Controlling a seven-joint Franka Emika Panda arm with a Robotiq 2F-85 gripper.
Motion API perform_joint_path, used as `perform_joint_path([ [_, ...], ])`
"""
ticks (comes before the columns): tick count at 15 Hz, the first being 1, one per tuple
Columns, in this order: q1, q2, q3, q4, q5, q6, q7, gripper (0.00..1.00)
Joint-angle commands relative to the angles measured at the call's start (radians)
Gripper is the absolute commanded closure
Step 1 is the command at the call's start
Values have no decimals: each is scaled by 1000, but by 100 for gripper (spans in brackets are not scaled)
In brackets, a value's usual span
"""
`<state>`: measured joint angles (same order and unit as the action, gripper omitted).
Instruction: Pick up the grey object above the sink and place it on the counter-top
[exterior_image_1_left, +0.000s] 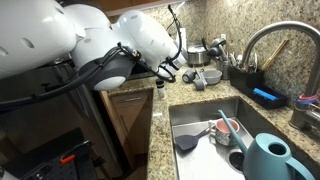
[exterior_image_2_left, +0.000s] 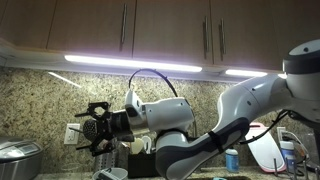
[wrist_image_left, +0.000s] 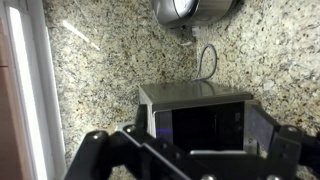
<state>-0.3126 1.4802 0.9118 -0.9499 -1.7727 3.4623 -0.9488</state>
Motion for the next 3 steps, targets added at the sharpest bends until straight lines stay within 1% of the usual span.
perform_joint_path([
  [1,-15,0,10,-21,0,0,-15,0],
  [3,-38,0,17,-54,0,0,-30,0],
])
